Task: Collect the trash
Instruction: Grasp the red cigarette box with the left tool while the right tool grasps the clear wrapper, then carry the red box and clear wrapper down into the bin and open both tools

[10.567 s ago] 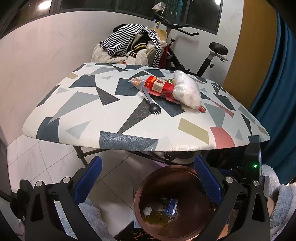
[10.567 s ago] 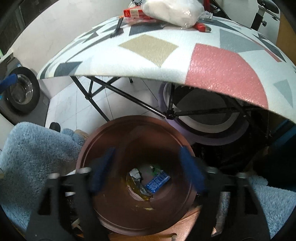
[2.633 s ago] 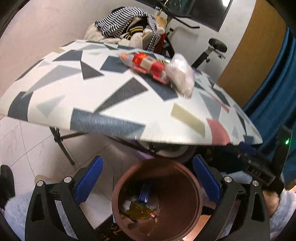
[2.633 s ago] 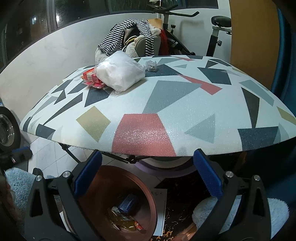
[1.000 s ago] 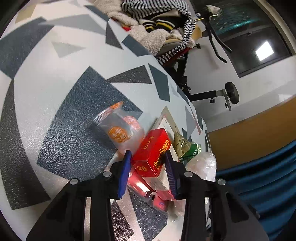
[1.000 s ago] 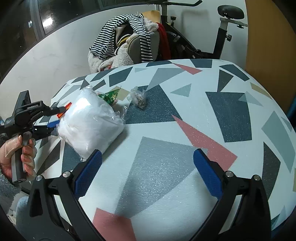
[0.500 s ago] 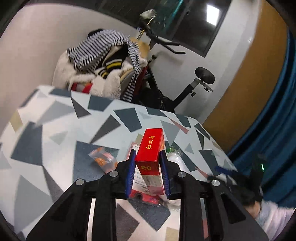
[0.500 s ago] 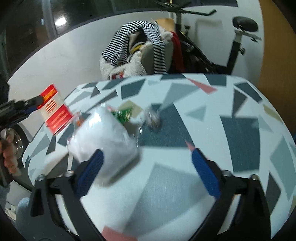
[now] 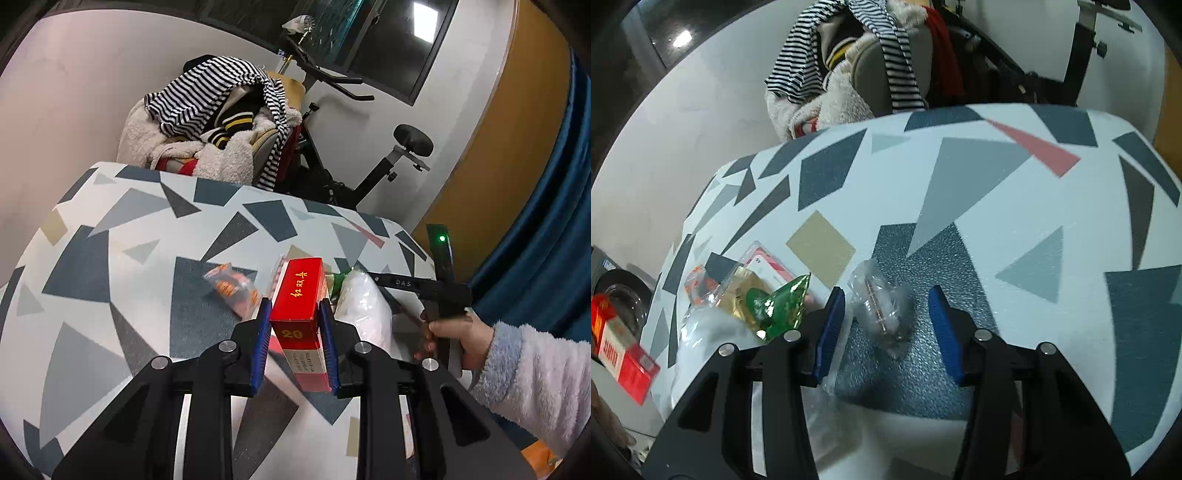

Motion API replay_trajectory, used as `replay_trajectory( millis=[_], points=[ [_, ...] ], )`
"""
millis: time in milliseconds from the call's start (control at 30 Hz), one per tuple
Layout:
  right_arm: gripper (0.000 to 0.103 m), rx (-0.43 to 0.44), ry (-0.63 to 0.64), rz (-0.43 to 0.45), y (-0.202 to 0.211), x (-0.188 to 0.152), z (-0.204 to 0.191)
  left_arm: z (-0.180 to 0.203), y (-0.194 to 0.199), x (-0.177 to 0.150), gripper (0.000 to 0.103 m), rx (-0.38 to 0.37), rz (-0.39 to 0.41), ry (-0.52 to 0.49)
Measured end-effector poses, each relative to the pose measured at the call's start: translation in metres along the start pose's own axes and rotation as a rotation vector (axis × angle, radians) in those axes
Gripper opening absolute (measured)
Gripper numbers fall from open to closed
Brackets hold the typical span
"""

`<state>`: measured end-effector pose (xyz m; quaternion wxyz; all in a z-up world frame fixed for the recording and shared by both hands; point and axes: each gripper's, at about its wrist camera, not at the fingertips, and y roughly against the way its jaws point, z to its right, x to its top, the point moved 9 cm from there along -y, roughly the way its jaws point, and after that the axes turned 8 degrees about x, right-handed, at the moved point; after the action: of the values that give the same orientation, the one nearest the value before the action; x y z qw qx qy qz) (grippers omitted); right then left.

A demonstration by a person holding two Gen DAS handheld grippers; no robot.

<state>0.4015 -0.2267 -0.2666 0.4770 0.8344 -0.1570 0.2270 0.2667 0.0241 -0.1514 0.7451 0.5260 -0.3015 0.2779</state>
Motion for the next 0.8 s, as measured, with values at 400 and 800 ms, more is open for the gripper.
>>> replay_trajectory(
  millis=[400, 800],
  points=[
    [0.020, -0.064, 0.076, 0.124, 0.057, -0.026, -0.014, 0.014, 0.016, -0.021, 0.025, -0.012, -0.013, -0.027],
    [0.020, 0.020, 0.127, 0.165, 0.131, -0.102, -0.051, 0.051, 0.050, -0.069, 0.025, -0.022, -0.058, -0.103]
  ],
)
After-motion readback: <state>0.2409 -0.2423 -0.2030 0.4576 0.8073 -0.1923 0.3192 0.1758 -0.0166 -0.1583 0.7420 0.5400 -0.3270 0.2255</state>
